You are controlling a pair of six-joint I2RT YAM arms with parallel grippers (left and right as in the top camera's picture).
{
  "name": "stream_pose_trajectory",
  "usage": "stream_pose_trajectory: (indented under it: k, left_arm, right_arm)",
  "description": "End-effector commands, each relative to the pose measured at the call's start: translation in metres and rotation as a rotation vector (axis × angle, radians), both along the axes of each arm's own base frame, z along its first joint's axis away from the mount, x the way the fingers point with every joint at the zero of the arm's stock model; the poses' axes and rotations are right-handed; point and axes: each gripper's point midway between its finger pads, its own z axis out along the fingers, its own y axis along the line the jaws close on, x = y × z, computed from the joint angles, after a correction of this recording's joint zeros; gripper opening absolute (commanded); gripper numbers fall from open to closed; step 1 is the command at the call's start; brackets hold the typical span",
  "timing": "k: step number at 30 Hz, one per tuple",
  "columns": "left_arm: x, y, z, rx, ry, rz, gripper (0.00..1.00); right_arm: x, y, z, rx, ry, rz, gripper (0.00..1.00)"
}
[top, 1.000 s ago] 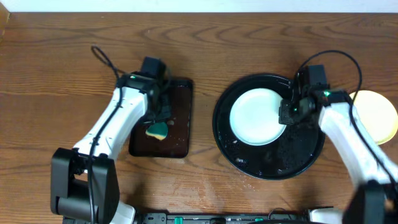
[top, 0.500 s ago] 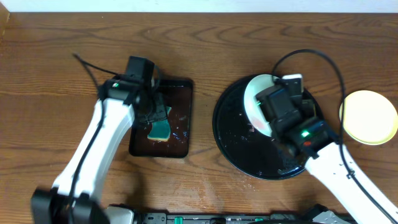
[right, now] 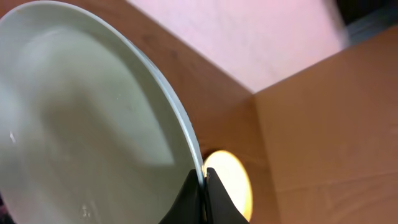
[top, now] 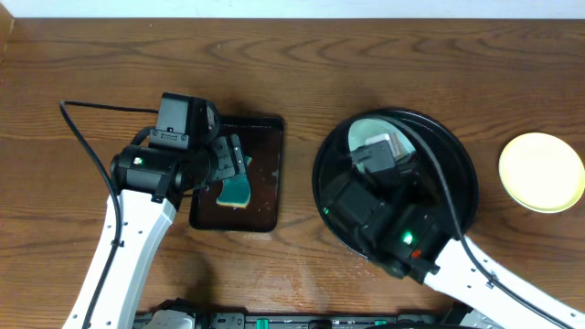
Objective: Clean dirty plates on tray and stack at the side
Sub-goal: 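Return the sponge to the black sponge tray with the left gripper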
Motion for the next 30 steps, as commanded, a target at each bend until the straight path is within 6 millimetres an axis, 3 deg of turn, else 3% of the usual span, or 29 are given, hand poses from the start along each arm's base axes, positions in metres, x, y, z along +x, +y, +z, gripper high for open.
stream_pose_trajectory:
  k: [1,30]
  left_arm:
    - [0.0026,0.0014,0.0028,-0.011,-0.001,0.03,0.82]
    - [0.0027,0.0014,0.0029,-0.011,-0.002,0.03,0.83]
  right_arm:
    - [-0.005,-0.0011,0.0269,-0.102,-0.104,-0.006,0.01]
    - [-0.0072,0.0047,0.0275,-0.148,-0.085,0.03,0.01]
